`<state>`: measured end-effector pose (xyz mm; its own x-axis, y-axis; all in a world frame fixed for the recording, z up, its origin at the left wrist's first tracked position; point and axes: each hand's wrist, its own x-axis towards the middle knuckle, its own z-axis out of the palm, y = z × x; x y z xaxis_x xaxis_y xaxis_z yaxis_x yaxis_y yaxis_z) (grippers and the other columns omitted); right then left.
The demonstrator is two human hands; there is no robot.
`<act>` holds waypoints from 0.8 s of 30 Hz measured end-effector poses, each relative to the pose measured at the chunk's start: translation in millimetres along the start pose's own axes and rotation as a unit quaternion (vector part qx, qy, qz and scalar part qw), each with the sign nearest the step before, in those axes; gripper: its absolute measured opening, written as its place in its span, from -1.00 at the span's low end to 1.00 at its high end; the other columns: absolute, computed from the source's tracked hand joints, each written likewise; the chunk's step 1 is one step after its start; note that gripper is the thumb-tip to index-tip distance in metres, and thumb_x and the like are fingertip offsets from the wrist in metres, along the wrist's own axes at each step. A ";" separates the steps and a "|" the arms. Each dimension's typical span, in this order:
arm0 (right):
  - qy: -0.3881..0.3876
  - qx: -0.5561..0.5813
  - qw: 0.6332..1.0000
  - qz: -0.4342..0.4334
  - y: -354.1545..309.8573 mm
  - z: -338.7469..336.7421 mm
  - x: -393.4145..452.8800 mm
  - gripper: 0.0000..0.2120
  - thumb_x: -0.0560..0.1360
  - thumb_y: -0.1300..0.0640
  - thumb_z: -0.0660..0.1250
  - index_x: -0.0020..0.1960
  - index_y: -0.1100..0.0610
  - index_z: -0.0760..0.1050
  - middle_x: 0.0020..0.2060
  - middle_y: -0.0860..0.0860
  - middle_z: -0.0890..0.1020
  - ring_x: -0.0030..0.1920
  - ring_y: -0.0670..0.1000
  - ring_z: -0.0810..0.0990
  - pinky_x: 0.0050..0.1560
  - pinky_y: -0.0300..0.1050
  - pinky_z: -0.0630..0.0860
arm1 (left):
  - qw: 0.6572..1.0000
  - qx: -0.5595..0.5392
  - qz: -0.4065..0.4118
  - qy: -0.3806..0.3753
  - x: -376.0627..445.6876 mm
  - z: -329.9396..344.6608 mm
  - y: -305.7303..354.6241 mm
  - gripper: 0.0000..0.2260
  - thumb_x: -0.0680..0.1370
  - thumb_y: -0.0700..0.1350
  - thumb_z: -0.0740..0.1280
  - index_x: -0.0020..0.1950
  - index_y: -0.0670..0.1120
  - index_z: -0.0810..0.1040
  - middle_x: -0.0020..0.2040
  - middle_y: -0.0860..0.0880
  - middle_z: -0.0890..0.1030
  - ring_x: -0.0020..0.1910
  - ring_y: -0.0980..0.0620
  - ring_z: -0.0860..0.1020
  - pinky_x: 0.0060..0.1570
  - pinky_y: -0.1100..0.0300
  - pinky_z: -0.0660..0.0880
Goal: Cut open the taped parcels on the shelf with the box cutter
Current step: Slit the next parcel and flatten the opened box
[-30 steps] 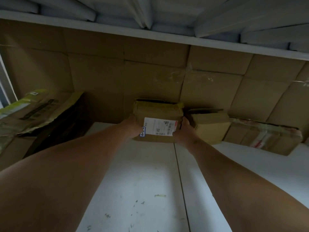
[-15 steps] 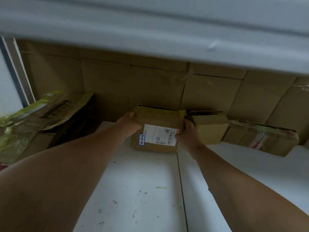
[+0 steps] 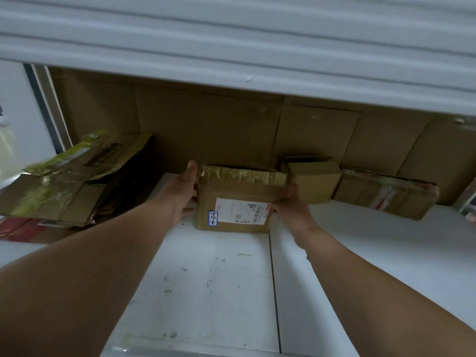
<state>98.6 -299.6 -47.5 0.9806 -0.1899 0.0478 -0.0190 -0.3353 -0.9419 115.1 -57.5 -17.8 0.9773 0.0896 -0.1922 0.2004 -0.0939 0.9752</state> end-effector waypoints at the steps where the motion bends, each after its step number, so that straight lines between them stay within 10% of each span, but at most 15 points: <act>1: -0.001 0.010 1.000 0.008 0.0 -1.4 -4.6 -0.70 0.51 0.19 0.25 0.19 -0.07 0.34 0.01 0.05 0.64 -0.02 0.04 0.61 -0.15 -0.13 0.49 | 1.000 -0.014 -0.012 0.014 -1.7 -2.8 -0.9 -0.49 0.58 0.36 0.02 0.04 0.01 0.56 0.00 0.00 0.63 0.00 -0.08 0.60 0.13 -0.10 0.52; 11: 0.000 0.132 0.989 0.060 -13.5 10.1 -52.2 -0.80 0.63 0.19 0.12 0.09 -0.03 0.48 -0.26 -0.05 0.72 -0.05 0.04 0.67 -0.03 -0.10 0.49 | 0.999 -0.039 -0.024 -0.001 -32.9 -46.5 -4.4 -0.91 0.55 0.02 0.32 -0.06 0.03 0.56 -0.05 -0.04 0.63 -0.06 -0.11 0.61 -0.09 0.08 0.55; 18: 0.022 0.098 0.994 0.048 -15.0 31.3 -89.7 -0.70 0.62 0.16 0.21 0.35 0.02 0.36 0.11 0.05 0.64 0.13 0.10 0.62 0.19 0.05 0.48 | 0.999 -0.010 -0.017 -0.050 -58.4 -68.9 -15.0 -0.97 0.59 -0.03 0.27 -0.02 0.06 0.50 0.14 -0.03 0.56 0.10 -0.12 0.57 0.04 0.08 0.54; 24: 0.038 0.068 0.996 0.033 -18.3 39.5 -97.9 -0.83 0.63 0.13 0.22 0.22 0.02 0.41 0.05 0.04 0.64 -0.04 -0.03 0.62 -0.18 -0.18 0.48 | 0.997 0.016 -0.020 -0.072 -70.8 -86.0 -18.4 -0.75 0.56 0.04 0.29 0.17 -0.02 0.57 0.18 -0.04 0.57 0.09 -0.08 0.58 0.02 0.09 0.52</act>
<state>10.7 -238.5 -48.1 0.9607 -0.2777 0.0038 -0.0516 -0.1917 -0.9801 36.3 23.2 -12.7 0.9679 -0.0501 -0.2465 0.2387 -0.1257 0.9629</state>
